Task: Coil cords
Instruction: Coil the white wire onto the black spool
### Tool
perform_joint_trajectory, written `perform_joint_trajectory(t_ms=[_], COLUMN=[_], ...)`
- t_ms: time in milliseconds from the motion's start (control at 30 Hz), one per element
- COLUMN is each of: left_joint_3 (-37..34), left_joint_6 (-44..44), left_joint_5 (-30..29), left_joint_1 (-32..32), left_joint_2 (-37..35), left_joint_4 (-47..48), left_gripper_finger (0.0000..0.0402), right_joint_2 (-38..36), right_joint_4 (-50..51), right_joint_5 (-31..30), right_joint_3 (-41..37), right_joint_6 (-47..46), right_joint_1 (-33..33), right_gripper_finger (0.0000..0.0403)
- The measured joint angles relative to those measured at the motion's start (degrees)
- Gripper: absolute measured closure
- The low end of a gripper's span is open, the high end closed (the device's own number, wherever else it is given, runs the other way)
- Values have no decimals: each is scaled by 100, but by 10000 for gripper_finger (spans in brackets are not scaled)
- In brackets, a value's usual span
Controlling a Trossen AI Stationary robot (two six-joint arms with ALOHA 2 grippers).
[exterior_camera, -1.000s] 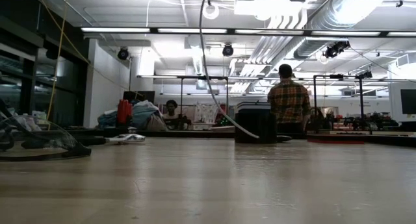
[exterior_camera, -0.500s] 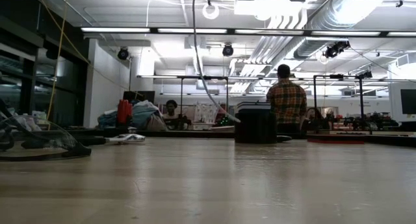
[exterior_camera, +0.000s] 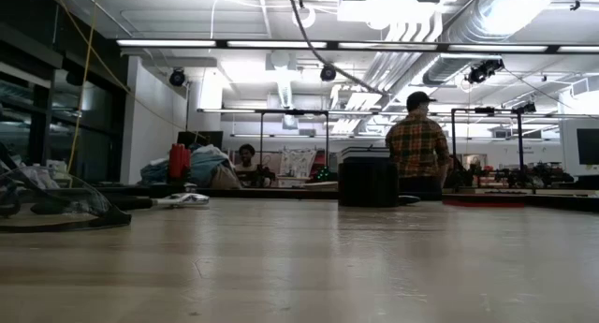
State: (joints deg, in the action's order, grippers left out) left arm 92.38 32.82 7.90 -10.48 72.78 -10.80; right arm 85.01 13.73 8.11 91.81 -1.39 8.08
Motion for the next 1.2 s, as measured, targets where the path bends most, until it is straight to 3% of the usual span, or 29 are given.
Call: perform_joint_trajectory(t_ms=[367, 667, 1200], left_joint_3=[0, 0, -2], left_joint_6=[137, 256, 244], left_joint_5=[-118, -188, -435], left_joint_1=[0, 0, 0], left_joint_2=[6, 8, 8], left_joint_4=[-312, -328, -373], left_gripper_finger=[401, 401, 401], right_joint_2=[0, 31, 164], right_joint_4=[-153, -331, -797], right_joint_5=[698, 615, 541], right_joint_3=[0, 0, 0], right_joint_6=[-160, -160, -110], right_joint_1=[-20, -24, -70], right_gripper_finger=[304, 246, 246])
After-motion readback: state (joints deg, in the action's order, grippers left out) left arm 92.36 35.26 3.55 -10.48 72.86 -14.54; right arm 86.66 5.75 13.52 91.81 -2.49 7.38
